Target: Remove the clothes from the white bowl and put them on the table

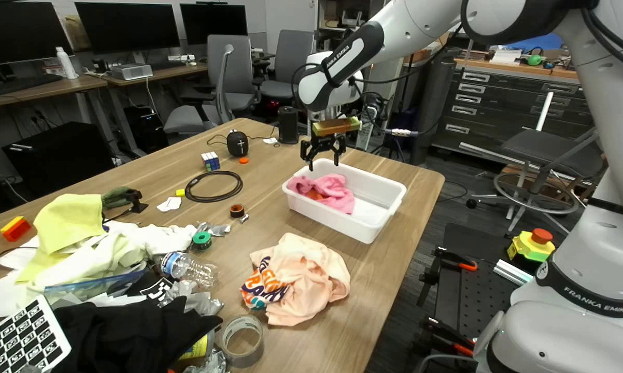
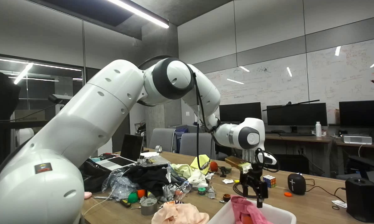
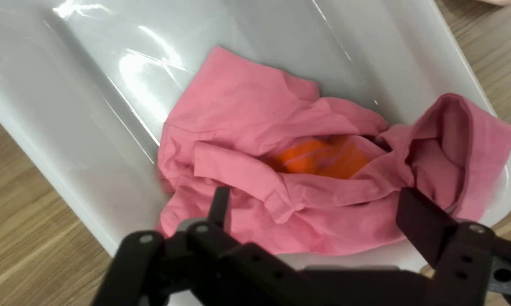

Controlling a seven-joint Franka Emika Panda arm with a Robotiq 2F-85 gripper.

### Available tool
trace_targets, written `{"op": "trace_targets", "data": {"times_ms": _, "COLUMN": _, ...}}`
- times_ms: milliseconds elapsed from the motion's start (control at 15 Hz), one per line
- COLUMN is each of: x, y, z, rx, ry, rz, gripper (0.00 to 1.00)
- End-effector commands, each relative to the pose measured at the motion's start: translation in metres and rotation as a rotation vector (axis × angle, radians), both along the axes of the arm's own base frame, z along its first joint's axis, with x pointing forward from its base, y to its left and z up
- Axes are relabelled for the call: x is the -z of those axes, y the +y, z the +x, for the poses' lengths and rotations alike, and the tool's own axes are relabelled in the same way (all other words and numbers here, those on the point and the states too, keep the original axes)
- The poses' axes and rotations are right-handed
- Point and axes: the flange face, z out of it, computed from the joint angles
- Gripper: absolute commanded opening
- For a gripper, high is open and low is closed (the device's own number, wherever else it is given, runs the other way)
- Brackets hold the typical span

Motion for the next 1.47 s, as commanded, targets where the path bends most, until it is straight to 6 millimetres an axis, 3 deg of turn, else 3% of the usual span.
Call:
{"op": "trace_targets", "data": {"times_ms": 0, "x": 0.018, "y": -0.006, "z": 0.017, "rx": 0.017, "ry": 0.004, "rz": 0.003, "gripper": 1.0}}
{"op": "trace_targets", "data": {"times_ms": 1067, "x": 0.108, "y": -0.006, "z": 0.036, "rx": 0.246, "ry": 0.041, "rz": -0.098, "gripper": 1.0}}
{"op": "trace_targets", "data": {"times_ms": 1400, "x": 0.12, "y": 0.005, "z": 0.041, "rx": 0.267, "ry": 0.049, "rz": -0.109, "gripper": 1.0}}
